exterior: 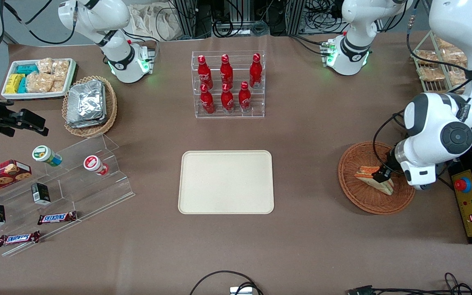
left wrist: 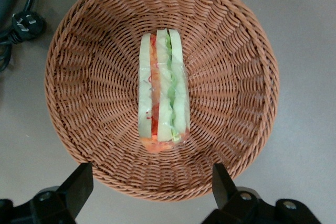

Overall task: Place sandwich from basket to tray
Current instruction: 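Close the left gripper on the wrapped sandwich and lift it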

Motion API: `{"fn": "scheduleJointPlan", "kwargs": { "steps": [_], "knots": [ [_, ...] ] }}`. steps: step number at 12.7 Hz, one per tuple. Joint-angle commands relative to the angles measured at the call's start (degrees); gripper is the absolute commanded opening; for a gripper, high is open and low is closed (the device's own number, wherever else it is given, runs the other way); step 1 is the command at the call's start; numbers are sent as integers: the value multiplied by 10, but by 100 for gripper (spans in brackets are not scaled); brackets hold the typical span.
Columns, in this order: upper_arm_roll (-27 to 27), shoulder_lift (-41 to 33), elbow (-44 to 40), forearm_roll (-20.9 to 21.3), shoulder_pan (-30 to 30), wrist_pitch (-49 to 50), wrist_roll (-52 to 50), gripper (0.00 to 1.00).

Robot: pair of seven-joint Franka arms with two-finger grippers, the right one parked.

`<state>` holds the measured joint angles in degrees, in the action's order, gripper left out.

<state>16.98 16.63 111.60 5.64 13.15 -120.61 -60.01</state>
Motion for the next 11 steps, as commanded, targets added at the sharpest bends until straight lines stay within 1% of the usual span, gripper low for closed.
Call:
{"fn": "scheduleJointPlan", "kwargs": {
  "steps": [1,3,7,9,11],
  "knots": [
    [5,10,16,7,9,-36,-36,100],
    [-5,5,43,7,9,-66,-39,100],
    [-16,9,67,8,10,-98,-39,100],
    [-17,12,84,8,10,-137,-39,100],
    [-29,13,100,8,10,-170,-39,100]
  ]
}}
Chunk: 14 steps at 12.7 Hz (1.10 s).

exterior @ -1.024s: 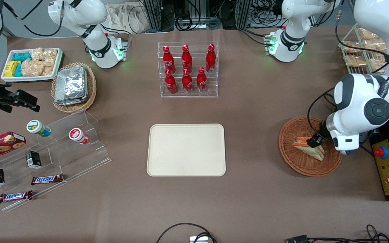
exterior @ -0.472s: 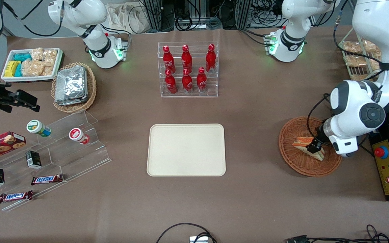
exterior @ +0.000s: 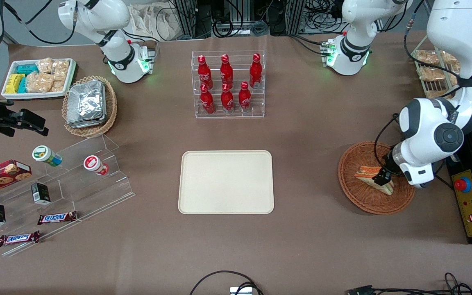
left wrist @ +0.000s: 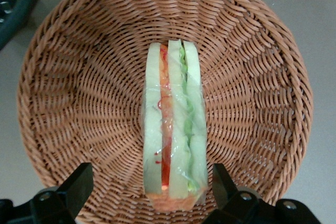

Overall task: Place sandwich from basket to tray
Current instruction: 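Close the left gripper on the wrapped sandwich and lift it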

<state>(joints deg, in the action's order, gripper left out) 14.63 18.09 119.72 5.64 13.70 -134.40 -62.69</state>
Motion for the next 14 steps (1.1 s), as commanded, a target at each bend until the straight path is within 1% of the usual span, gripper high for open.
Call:
{"fn": "scheduleJointPlan", "kwargs": {
  "steps": [1,4,5,6,7,8,9,10,11,12,14],
  "knots": [
    [-7,3,19,7,5,-36,-12,100],
    [-8,20,17,7,4,-62,-44,100],
    [-8,25,17,7,1,-63,-46,99],
    [-7,29,17,8,-1,-63,-47,92],
    [-7,32,17,8,-2,-63,-47,78],
    [-7,32,17,8,-2,-63,-48,57],
    [-7,30,17,8,-2,-63,-55,35],
    [-5,25,17,8,-2,-61,-75,9],
    [-2,16,14,9,-4,-57,-87,0],
    [-2,4,8,8,-14,-47,-90,0],
    [-1,-3,-43,7,-34,48,-89,0]
  ]
}}
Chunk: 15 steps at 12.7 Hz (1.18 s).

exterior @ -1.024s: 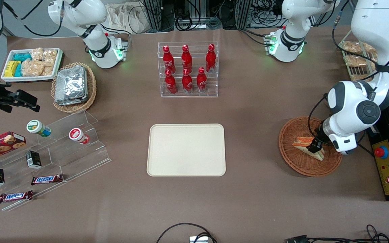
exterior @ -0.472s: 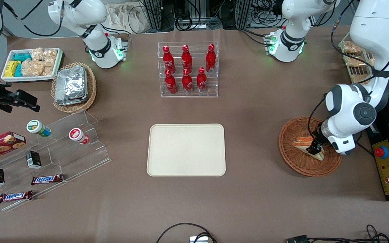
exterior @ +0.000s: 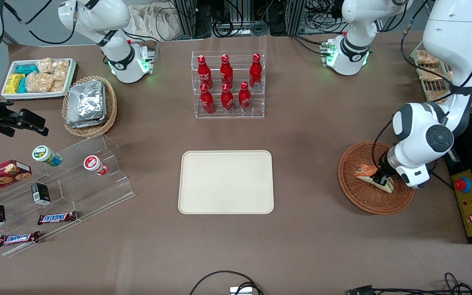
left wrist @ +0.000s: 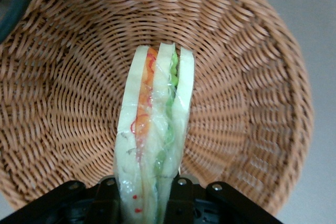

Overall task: Place sandwich from basket to tray
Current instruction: 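Carry the held sandwich over the cream tray and lower it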

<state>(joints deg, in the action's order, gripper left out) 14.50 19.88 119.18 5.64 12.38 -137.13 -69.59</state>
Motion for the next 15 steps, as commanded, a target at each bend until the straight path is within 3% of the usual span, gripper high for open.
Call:
{"fn": "scheduleJointPlan", "kwargs": {
  "steps": [1,6,10,15],
  "knots": [
    [3,-20,-75,6,-39,137,-20,0],
    [31,-14,-227,-3,-145,319,-9,0],
    [97,35,-304,3,-204,326,126,1],
    [97,174,-429,28,-307,325,190,0]
  ]
}}
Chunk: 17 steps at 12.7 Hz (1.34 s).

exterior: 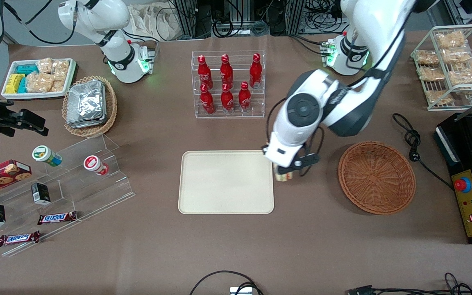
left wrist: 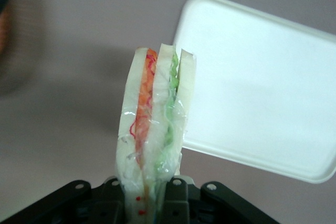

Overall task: Place sandwich from basket to tray
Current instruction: 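Carry the held sandwich over the cream tray and lower it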

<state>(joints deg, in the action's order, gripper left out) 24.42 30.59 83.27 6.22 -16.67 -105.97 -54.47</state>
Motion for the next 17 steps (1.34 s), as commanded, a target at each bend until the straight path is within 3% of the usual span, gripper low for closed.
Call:
{"fn": "scheduleJointPlan", "kwargs": {
  "steps": [1,4,10,11,12,13,17],
  "knots": [
    [-2,92,-79,35,-31,2,47,0],
    [-3,152,-87,103,-65,-49,63,0],
    [-9,217,-130,114,-70,-79,75,0],
    [-9,216,-130,113,-70,-79,72,12],
    [-10,217,-129,112,-69,-79,64,51],
    [-10,216,-124,115,-69,-79,56,98],
    [-12,201,-123,120,-69,-70,52,100]
  ]
}}
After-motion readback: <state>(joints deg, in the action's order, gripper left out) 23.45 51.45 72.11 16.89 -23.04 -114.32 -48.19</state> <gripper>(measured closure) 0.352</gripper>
